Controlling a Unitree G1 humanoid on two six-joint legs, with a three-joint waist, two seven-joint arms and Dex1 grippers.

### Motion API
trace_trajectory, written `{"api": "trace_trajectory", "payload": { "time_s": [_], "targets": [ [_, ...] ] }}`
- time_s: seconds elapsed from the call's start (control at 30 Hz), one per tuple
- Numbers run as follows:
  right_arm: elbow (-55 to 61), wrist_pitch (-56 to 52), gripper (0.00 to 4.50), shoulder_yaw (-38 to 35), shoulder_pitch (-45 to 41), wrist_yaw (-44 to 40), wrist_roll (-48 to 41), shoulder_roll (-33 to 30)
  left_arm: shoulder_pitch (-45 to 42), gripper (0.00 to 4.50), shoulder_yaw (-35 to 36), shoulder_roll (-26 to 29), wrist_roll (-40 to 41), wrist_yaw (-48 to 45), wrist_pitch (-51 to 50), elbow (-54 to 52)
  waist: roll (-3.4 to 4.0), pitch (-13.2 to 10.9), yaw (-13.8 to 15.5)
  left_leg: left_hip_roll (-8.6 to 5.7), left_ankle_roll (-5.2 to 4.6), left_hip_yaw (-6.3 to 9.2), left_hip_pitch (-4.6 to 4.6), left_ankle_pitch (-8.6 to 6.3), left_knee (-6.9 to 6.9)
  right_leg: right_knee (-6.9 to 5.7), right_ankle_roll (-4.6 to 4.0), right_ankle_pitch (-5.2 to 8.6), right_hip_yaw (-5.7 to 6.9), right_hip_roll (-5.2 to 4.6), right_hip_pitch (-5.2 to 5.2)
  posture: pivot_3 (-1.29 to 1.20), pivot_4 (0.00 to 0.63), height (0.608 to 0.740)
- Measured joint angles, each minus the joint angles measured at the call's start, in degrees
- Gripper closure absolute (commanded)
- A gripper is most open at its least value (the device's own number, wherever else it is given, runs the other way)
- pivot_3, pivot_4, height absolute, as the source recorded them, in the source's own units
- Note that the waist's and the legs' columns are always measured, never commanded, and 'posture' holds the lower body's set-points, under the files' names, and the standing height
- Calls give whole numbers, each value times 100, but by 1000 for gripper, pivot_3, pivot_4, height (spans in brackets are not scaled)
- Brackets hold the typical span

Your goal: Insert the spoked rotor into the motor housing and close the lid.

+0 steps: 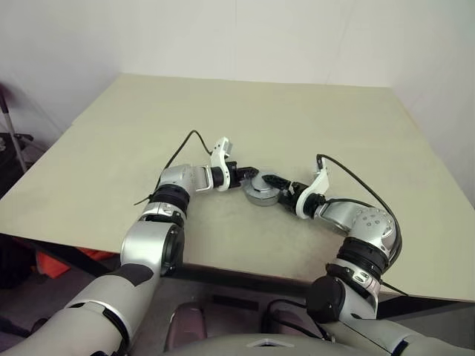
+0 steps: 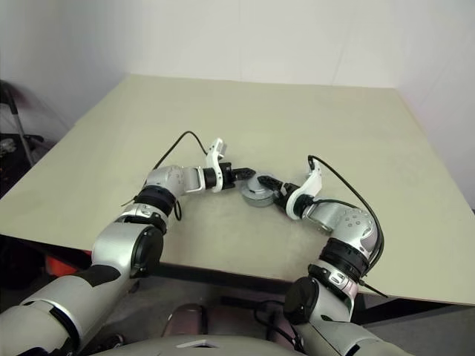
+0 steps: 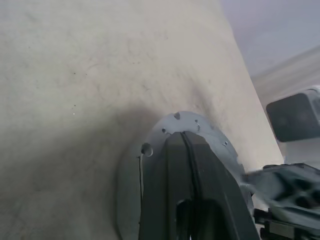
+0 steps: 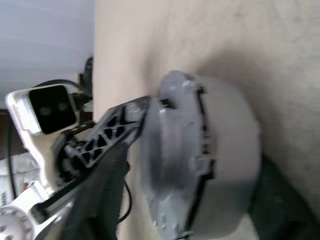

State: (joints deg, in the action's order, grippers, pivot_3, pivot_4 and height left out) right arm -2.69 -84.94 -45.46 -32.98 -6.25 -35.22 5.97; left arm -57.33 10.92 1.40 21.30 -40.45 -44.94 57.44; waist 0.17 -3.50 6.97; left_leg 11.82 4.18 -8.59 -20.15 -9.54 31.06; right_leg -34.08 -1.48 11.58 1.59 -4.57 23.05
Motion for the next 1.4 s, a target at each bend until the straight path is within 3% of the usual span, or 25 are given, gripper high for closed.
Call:
{"api": "trace_trajectory", "payload": {
  "time_s": [0.1,0.47,0.7,1.03,1.37,1.4],
  "targets": [
    [-17,57,2327,82,-7,-131,-101,-97,-25,4500,17,56,-17,53,57,12,1,1,15,1,0,0,11,0,-1,-1,-1,0,0,1,-14,0,0,740],
    [-172,197,2377,209,-19,-158,-166,-217,-59,4500,156,48,1,130,257,165,1,1,25,-2,0,0,12,0,2,-1,-2,-1,-1,-2,-17,0,0,740],
    [-586,345,2377,-136,-210,115,-362,-185,-117,4500,1031,138,530,387,629,293,1,1,-7,3,1,-1,12,1,2,-3,-8,-4,-1,3,-14,0,0,740],
    [-1377,945,2377,-1350,-864,1355,-1102,3,-59,4500,1969,786,1162,653,754,364,11,-6,29,-2,2,-1,-12,1,3,-2,-8,-5,1,-2,9,0,0,740],
    [-1556,1395,2377,-1401,-1416,2152,-2166,-3,468,4500,2053,766,1423,720,374,-92,11,-9,54,2,-12,5,-107,-6,17,-17,16,-20,20,0,83,0,0,740],
    [-1581,1449,2377,-1392,-1443,2220,-2242,-2,519,4329,2073,765,1516,698,280,-261,11,-9,54,1,-12,4,-109,-6,19,-24,16,-20,19,-1,88,0,0,740]
  ]
}}
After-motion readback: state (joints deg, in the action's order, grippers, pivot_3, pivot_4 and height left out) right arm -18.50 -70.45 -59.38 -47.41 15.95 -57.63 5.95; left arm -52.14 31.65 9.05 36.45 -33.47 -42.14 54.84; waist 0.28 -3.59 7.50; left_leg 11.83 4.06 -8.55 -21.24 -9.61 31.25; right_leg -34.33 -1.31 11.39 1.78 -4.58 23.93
